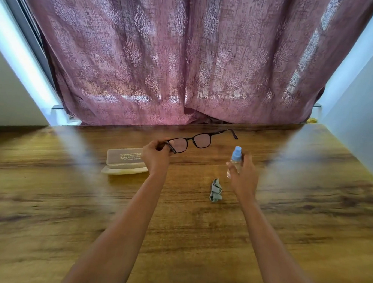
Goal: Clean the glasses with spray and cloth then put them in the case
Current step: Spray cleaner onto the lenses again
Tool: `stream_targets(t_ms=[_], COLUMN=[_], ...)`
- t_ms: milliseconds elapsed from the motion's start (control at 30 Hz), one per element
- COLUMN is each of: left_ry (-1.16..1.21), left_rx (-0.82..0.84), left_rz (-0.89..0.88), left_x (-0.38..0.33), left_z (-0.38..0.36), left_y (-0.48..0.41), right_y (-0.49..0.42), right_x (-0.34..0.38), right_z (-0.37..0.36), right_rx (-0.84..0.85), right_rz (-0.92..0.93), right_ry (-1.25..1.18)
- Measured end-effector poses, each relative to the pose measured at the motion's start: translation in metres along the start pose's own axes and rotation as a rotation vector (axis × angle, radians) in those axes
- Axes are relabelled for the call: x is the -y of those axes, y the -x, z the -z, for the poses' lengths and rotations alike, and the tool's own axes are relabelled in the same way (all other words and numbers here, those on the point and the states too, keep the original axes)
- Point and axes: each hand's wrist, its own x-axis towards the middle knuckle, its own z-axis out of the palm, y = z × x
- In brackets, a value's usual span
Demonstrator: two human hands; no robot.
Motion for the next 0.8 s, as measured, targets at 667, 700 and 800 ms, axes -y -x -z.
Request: stream_targets(t_ms=[667, 700, 800], left_ry=[0.026, 0.026, 0.036], left_rx=[0.042, 0.043, 0.048], left_rz=[0.076, 0.078, 0.087], left_x=[0.013, 0.013, 0.014], left_z=[-0.017, -0.017, -0.017], left_y=[-0.008, -0.008, -0.008], right_y=[-0.015, -0.015, -0.013], right_x=[-0.034, -0.035, -0.035], right_z=[0.004, 0.004, 0.005], right_rx=[-0.071, -0.073, -0.075], right_rz=[-0.288, -0.286, -0.286], right_ry=[0.078, 0.087, 0.091])
